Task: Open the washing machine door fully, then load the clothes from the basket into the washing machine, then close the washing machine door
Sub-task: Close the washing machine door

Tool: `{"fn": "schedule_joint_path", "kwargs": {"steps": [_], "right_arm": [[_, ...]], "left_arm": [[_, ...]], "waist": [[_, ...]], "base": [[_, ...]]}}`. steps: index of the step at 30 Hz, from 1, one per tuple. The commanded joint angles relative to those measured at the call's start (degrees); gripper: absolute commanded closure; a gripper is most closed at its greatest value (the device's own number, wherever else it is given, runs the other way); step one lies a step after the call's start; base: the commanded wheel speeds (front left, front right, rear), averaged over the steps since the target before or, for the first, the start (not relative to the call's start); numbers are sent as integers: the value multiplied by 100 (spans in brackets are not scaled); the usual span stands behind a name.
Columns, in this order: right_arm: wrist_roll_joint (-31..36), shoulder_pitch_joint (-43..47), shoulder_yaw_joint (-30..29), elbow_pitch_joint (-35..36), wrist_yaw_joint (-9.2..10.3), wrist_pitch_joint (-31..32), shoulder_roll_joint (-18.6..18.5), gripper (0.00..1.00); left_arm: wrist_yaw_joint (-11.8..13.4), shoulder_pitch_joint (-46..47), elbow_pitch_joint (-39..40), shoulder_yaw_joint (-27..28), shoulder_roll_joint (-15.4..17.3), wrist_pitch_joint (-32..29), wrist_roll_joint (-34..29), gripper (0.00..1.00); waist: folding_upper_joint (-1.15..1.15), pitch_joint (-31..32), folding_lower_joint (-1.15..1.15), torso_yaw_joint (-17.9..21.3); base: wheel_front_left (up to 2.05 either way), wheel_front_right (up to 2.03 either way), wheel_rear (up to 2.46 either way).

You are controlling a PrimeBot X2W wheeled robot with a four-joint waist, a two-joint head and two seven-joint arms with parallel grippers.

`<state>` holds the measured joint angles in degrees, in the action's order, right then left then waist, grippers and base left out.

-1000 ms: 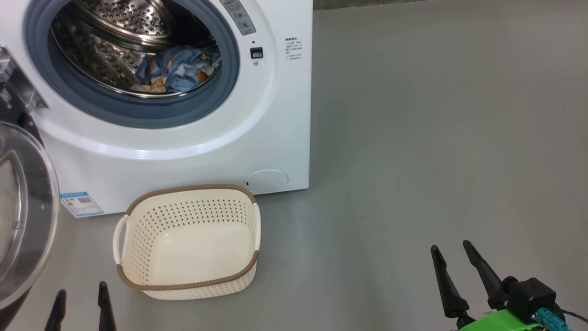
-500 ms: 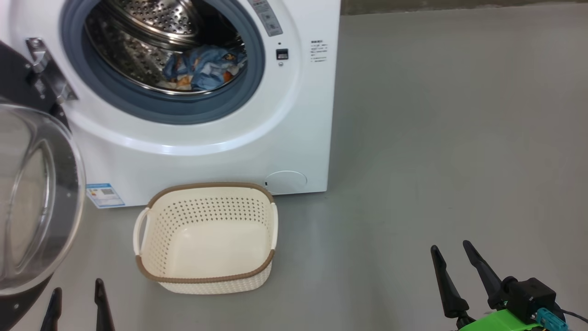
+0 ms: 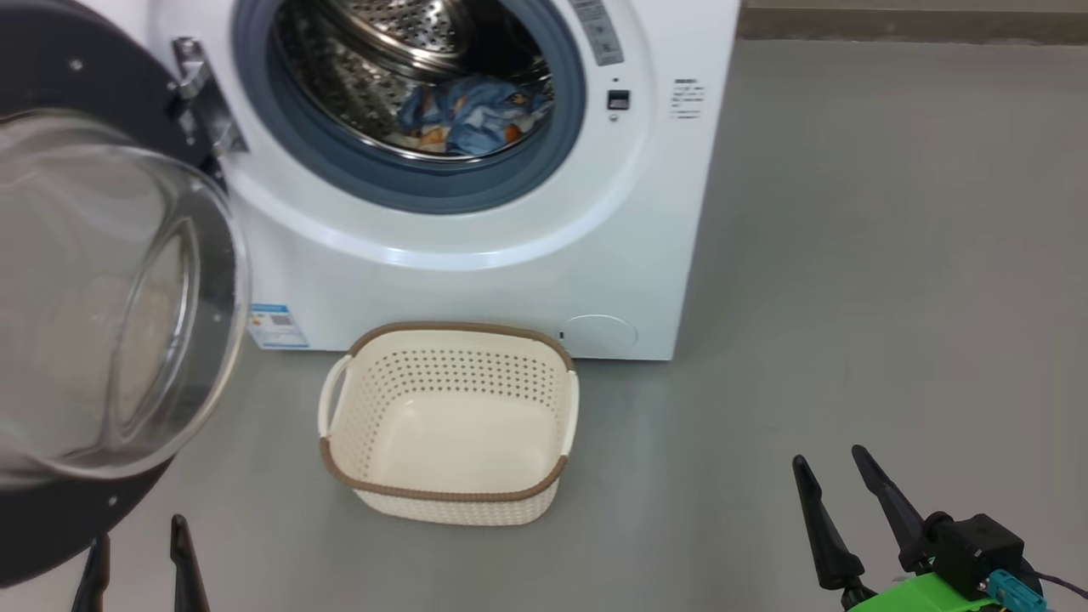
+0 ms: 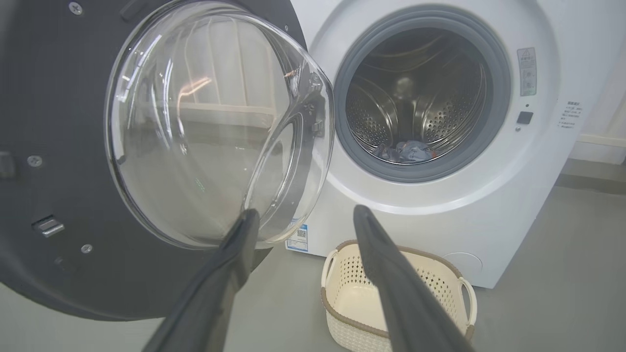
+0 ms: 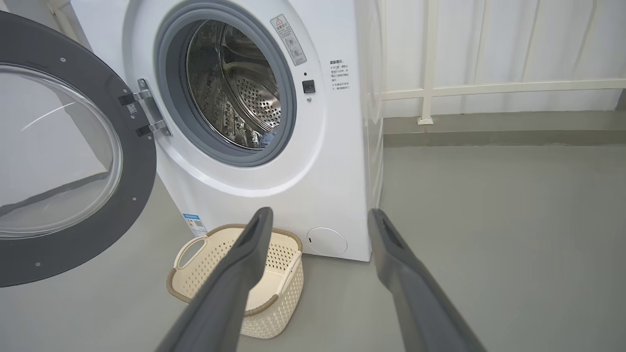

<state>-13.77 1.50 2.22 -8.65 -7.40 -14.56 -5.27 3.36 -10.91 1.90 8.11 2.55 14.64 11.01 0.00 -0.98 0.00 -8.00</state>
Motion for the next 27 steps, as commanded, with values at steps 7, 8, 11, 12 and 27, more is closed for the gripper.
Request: {"fn": "schedule_joint_path", "kwargs": {"steps": [7,8,11,12,27], "right_arm": [[33,-56,176,135,-9,-44,-80,0],[38,-56,184,127,-9,-44,-90,0],[56,-63,190,124,-9,-44,-111,0],[62,-64,188,125,-9,-44,-114,0],[93,-101,225,95,-9,-44,-129,0]], "left_arm": [[108,44,182,134,32,36,111,0],[115,48,180,127,32,36,120,0],[140,52,159,108,32,36,157,0],[151,54,153,104,32,36,173,0],[264,6,85,67,32,36,326,0]], "waist": [[0,-81,0,-698],[0,-88,0,-763],[0,-113,0,-960],[0,-119,0,-1021],[0,-128,0,-1707]], "base": [[0,0,0],[0,0,0],[0,0,0],[0,0,0],[0,0,0]]}}
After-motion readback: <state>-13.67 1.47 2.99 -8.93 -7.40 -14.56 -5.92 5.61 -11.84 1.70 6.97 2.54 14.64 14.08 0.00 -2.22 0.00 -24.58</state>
